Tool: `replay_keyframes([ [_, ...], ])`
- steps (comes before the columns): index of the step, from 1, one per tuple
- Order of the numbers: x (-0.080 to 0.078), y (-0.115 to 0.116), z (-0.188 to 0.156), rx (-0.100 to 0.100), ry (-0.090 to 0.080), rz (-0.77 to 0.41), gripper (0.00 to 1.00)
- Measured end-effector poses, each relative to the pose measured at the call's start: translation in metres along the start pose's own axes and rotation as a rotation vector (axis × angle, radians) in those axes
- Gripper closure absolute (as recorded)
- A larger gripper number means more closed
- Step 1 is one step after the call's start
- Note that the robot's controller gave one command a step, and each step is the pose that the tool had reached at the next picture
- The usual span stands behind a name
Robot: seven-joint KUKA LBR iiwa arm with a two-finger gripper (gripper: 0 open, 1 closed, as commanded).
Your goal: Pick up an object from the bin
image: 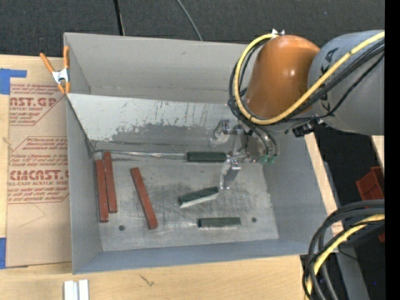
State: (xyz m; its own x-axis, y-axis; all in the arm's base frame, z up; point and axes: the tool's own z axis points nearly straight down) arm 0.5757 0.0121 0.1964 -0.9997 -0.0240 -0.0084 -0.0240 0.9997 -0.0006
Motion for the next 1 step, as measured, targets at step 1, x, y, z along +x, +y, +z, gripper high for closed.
replay_keyframes([
  [1,0.0125,0.0225,0.1190,0.000,-0.001,-0.021,1.00],
])
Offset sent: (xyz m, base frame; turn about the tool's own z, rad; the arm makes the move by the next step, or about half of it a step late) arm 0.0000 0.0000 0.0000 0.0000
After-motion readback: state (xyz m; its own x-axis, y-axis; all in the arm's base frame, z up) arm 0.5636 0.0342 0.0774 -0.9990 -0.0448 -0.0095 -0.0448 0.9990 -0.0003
